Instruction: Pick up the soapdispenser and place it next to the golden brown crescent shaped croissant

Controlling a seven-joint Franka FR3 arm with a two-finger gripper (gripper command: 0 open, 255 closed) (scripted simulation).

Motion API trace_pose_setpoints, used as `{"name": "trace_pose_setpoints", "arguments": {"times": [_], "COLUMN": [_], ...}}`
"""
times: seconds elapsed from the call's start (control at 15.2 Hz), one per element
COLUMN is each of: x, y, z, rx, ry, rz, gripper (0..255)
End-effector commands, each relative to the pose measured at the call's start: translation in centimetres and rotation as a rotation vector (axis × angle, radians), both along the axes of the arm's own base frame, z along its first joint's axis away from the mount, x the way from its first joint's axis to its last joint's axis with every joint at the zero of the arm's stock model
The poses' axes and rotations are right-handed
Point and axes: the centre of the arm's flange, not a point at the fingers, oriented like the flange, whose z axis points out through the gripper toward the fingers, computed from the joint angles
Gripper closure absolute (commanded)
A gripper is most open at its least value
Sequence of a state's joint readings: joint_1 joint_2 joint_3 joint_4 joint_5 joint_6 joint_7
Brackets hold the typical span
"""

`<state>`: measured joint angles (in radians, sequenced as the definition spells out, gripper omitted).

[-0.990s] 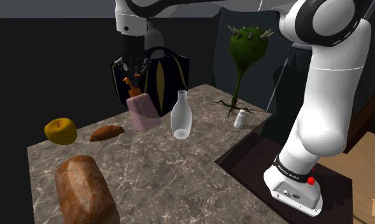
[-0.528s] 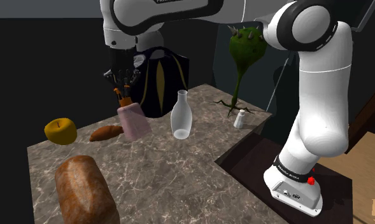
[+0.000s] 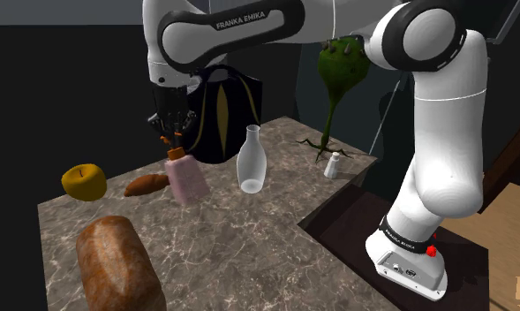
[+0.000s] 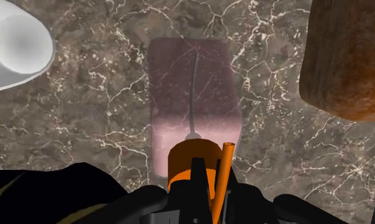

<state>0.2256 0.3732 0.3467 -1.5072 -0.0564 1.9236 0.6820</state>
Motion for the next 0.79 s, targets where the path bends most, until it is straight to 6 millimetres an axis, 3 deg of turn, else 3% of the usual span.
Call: {"name": "trace_pose_setpoints", "arguments": {"times": [0.0, 0.4, 0.73], "x": [0.0, 0.0, 0.0], "y": [0.0, 0.0, 0.0], "z": [-1.0, -4.4, -4.4], "rx": [0.0, 0.0, 0.0], "ry": [-0.001, -0.001, -0.001], "rz": [0.0, 0.0, 0.0], "gripper": [255, 255, 255]}}
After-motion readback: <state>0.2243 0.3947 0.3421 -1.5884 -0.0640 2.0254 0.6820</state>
